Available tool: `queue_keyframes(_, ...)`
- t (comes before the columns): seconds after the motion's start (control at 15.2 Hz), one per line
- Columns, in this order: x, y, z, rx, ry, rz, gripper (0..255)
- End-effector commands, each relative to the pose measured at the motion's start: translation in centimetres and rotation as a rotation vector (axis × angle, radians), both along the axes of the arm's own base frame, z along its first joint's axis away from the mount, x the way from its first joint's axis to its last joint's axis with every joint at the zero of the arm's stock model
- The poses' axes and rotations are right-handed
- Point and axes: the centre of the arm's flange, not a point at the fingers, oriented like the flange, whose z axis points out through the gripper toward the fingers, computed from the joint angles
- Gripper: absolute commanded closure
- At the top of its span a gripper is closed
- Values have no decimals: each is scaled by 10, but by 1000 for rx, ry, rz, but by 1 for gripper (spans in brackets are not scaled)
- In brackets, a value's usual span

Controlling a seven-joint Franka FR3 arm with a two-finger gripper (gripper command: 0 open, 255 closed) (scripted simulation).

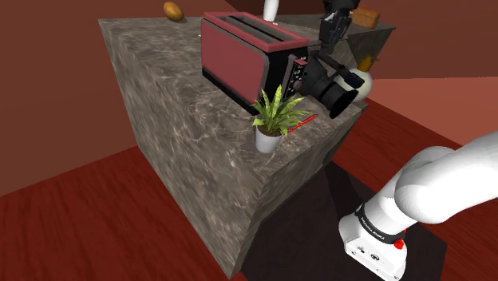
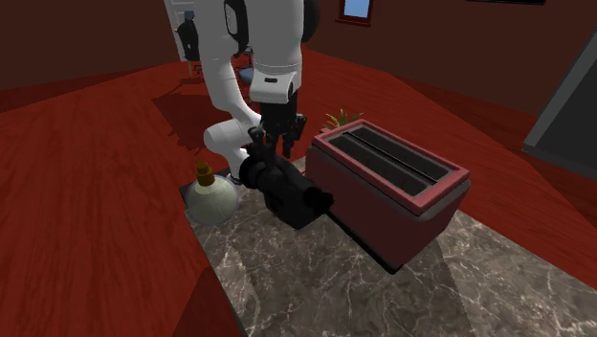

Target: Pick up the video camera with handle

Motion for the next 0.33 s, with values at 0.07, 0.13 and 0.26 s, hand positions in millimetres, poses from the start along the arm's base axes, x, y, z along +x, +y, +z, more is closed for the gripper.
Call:
queue_keyframes(0.07, -1, 0, 18, 0, -3, 0, 255)
queue_keyframes(0.13, -1, 0, 23, 0, -3, 0, 255)
queue_keyframes(0.26, -1, 0, 24, 0, -3, 0, 255)
